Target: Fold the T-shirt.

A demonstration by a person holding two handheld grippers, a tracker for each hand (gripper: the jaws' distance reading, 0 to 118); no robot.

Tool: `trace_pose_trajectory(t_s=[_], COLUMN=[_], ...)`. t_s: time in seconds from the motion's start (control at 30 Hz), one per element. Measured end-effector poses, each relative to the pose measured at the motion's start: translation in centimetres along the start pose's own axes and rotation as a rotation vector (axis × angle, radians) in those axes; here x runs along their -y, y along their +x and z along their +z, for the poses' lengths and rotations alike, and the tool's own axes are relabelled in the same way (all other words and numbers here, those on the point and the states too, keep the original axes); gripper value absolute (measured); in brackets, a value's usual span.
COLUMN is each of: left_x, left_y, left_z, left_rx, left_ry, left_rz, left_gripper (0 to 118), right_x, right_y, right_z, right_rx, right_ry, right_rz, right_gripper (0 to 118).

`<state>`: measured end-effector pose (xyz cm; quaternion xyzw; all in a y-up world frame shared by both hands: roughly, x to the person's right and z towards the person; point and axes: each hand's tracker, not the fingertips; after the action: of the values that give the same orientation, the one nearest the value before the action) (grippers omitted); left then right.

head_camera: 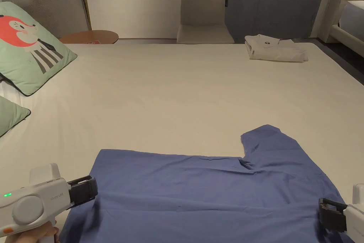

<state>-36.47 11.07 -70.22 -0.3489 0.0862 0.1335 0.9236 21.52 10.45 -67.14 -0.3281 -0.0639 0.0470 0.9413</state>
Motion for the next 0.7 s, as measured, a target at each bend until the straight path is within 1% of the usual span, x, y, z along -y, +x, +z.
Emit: trace_pose_trajectory(t_s=[0.03, 0.13, 0.17, 0.2, 0.23, 0.27, 0.3, 0.33, 0.37, 0.4, 0.43, 0.53, 0.6, 0.7], left_x=[0.0, 0.1, 0.3, 0.5, 0.8, 1.3, 1.7, 2.1, 2.6, 3.1, 3.4, 4.3, 4.9, 5.5], left_y=[0.0, -0.2, -0.2, -0.3, -0.3, -0.3, -0.4, -0.4, -0.4, -0.6, -0.8, -1.3, -1.7, -2.3], left_z=[1.1, 4.5, 5.5, 6.7, 7.6, 8.7, 9.6, 10.3, 11.1, 11.7, 12.2, 12.9, 13.0, 12.4], left_rx=[0.009, 0.014, 0.016, 0.011, 0.007, 0.002, -0.001, -0.006, -0.003, 0.001, 0.009, 0.043, 0.04, 0.071], left_ry=[0.043, 0.127, 0.153, 0.165, 0.181, 0.202, 0.213, 0.219, 0.221, 0.219, 0.208, 0.157, 0.141, 0.061], left_rz=[-0.004, -0.034, -0.043, -0.056, -0.069, -0.086, -0.101, -0.116, -0.13, -0.138, -0.141, -0.142, -0.151, -0.132], left_gripper=[102, 101, 97, 89, 70, 51, 30, 8, 1, 1, 0, 0, 0, 1], right_x=[-0.1, -0.4, -0.4, -0.4, -0.3, -0.2, -0.1, 0.1, 0.3, 0.5, 0.7, 1.3, 1.8, 2.6], right_y=[0.2, 0.1, 0.1, 0.2, 0.3, 0.1, 0.1, 0.1, 0.0, -0.2, -0.2, -0.1, -0.3, -0.2], right_z=[1.0, 4.0, 4.9, 5.9, 6.8, 7.8, 8.6, 9.3, 10.1, 10.7, 11.3, 12.3, 12.8, 13.0], right_rx=[-0.002, 0.024, 0.026, 0.02, 0.014, 0.0, -0.022, -0.03, -0.03, -0.027, -0.026, -0.055, -0.055, -0.055], right_ry=[0.054, 0.157, 0.185, 0.206, 0.22, 0.235, 0.253, 0.262, 0.269, 0.276, 0.286, 0.287, 0.28, 0.263], right_rz=[-0.013, -0.019, -0.023, -0.03, -0.038, -0.047, -0.058, -0.066, -0.069, -0.068, -0.068, -0.079, -0.075, -0.066], right_gripper=[91, 91, 91, 90, 85, 73, 55, 26, 10, 3, 1, 1, 1, 1])
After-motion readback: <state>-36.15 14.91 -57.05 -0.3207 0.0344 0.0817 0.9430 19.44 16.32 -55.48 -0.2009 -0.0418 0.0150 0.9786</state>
